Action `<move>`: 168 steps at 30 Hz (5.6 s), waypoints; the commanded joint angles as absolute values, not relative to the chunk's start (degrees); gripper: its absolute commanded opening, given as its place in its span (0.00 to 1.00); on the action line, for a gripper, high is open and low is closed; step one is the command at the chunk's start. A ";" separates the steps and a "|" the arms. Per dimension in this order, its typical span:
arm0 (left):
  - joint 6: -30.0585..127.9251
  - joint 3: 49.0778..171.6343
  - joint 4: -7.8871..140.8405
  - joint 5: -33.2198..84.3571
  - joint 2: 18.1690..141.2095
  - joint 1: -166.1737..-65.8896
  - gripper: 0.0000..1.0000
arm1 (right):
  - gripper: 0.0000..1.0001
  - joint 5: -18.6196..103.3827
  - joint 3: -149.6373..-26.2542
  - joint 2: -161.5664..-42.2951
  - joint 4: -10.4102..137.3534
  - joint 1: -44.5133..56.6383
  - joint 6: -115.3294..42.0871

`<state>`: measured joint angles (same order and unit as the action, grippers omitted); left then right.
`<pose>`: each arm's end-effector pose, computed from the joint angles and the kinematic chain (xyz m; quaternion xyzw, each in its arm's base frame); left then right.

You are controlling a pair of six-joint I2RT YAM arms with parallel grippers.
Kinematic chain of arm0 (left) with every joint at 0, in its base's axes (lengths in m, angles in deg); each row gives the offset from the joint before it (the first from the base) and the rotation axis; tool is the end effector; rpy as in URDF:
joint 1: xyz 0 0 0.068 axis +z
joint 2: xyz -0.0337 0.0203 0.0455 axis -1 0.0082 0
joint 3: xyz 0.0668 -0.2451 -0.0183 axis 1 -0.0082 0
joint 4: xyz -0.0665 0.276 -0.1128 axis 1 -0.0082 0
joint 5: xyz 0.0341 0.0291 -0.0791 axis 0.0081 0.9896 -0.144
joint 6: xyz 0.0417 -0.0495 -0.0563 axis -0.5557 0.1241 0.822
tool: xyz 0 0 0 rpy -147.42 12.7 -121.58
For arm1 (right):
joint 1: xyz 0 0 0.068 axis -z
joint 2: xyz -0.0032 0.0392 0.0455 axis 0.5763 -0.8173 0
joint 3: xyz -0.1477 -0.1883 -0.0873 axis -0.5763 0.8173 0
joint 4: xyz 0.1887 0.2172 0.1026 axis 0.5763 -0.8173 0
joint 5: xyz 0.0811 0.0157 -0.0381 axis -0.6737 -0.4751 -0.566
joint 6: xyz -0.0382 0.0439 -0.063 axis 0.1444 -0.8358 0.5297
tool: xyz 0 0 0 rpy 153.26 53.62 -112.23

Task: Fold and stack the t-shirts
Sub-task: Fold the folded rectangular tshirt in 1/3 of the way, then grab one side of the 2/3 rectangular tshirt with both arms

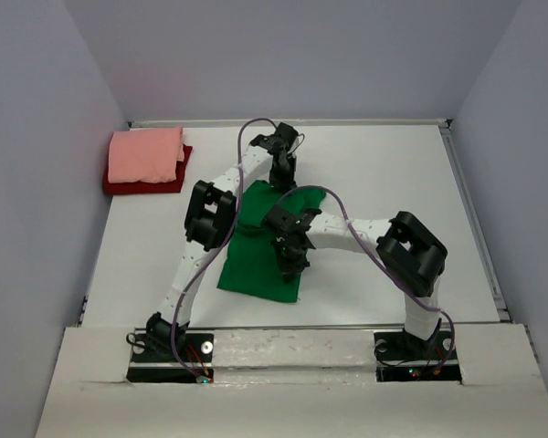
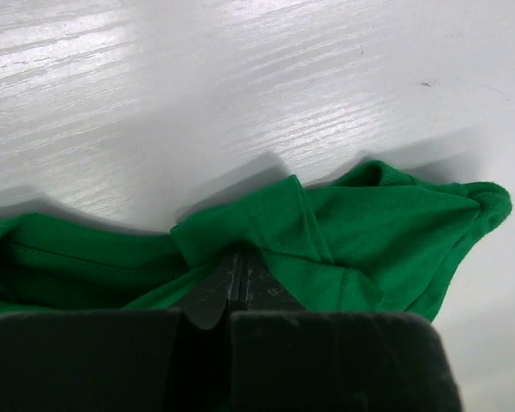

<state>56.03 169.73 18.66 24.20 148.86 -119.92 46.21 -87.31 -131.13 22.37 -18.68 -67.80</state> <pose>0.5063 -0.3117 0.1213 0.1204 0.9523 -0.1850 0.2106 0.2385 0.3351 0.0785 -0.1409 0.9830 0.1044 0.0551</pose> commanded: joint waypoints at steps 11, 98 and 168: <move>57.92 159.91 19.91 31.37 139.28 -119.41 0.00 | 0.00 52.31 -85.79 -129.66 19.15 -19.21 -71.20; 65.83 76.51 27.90 11.68 72.57 -97.79 0.18 | 0.63 22.95 -53.18 -101.89 48.95 0.21 -76.83; 72.51 67.72 44.95 -1.59 88.92 -98.58 0.00 | 0.63 20.40 -50.02 -100.56 47.02 5.75 -72.61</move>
